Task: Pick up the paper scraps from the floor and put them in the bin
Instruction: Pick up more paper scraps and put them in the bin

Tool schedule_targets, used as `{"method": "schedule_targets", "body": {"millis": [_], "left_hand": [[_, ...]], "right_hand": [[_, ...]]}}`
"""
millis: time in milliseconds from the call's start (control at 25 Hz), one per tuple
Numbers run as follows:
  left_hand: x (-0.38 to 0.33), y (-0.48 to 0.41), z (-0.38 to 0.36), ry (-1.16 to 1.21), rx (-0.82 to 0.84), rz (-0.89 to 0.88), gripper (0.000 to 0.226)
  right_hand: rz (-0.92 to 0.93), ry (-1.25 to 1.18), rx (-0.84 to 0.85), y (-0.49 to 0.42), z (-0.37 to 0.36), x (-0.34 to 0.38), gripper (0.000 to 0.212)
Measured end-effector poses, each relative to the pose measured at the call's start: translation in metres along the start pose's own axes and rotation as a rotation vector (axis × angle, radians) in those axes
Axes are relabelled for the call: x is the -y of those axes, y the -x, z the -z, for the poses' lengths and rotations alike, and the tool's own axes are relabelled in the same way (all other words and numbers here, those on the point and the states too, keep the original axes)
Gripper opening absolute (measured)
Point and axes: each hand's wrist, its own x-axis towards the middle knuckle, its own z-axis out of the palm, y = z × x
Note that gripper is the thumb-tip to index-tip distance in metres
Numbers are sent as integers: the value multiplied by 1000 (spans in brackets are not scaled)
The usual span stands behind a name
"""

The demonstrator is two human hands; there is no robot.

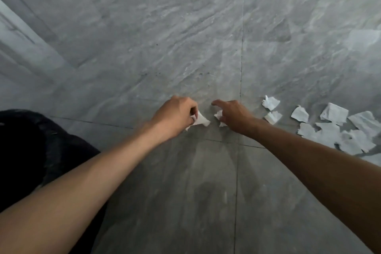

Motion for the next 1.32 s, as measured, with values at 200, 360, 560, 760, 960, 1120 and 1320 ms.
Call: {"method": "schedule_targets", "body": {"millis": [200,360,560,760,960,1120,1320], "left_hand": [[-2,63,62,39,-146,66,11],[2,132,117,137,-287,115,12],[28,225,172,184,-509,214,8],[83,292,176,86,-575,428,12],[136,316,136,1,-208,644,12],[137,313,128,-26,-167,653,31],[114,294,136,-38,-335,558,29]], "right_hand": [[-8,-108,3,35,-3,38,27],[58,-392,-19,73,15,95,14],[139,-741,10,102,46,196,14],[290,-901,154,120,47,302,15],[250,-1008,384,128,19,370,25],[144,-882,439,125,9,374,39],[186,-448,61,116,21,337,32]]}}
